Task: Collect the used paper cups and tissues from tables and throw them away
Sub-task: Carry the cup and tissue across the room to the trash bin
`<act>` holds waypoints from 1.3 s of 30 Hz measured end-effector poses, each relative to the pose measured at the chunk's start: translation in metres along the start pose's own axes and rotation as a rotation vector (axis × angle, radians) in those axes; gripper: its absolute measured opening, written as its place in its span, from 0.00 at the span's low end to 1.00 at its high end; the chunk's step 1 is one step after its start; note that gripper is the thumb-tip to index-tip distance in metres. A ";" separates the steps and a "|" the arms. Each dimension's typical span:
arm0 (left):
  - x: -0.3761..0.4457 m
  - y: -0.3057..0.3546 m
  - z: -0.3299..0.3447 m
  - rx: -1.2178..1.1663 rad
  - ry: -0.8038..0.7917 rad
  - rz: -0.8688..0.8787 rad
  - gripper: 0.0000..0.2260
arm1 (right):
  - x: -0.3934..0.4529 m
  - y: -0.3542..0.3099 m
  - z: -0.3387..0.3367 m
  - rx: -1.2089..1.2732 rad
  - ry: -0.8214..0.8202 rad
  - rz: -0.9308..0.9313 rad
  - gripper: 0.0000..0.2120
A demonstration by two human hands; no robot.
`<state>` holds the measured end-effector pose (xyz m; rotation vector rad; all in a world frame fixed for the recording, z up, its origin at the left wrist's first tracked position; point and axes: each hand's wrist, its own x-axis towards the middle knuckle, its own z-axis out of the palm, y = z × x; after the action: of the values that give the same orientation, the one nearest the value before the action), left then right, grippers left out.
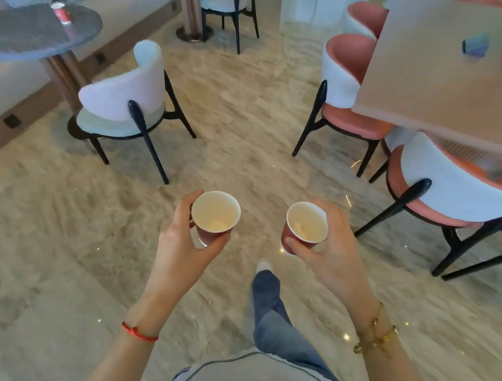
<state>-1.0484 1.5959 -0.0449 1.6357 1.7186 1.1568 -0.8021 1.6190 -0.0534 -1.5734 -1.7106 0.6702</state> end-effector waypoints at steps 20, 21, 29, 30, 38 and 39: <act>0.499 -0.035 0.114 0.005 0.033 -0.006 0.33 | 0.520 0.053 0.046 -0.011 -0.063 -0.040 0.34; 0.522 -0.042 0.119 -0.004 0.024 -0.011 0.33 | 0.543 0.057 0.053 -0.012 -0.057 -0.037 0.34; 0.739 -0.087 0.151 -0.007 0.013 0.011 0.33 | 0.754 0.072 0.097 -0.024 -0.018 -0.024 0.35; 0.770 -0.090 0.154 -0.009 0.006 0.019 0.33 | 0.784 0.070 0.101 -0.028 -0.011 -0.032 0.35; 0.980 -0.100 0.195 -0.006 -0.098 0.079 0.35 | 0.974 0.080 0.114 -0.008 0.064 0.012 0.35; 1.001 -0.101 0.203 -0.010 -0.114 0.084 0.35 | 0.992 0.086 0.114 -0.009 0.071 0.028 0.35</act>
<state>-1.0930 2.6212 -0.0371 1.7479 1.5849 1.0863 -0.8478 2.6200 -0.0387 -1.6109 -1.6451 0.6139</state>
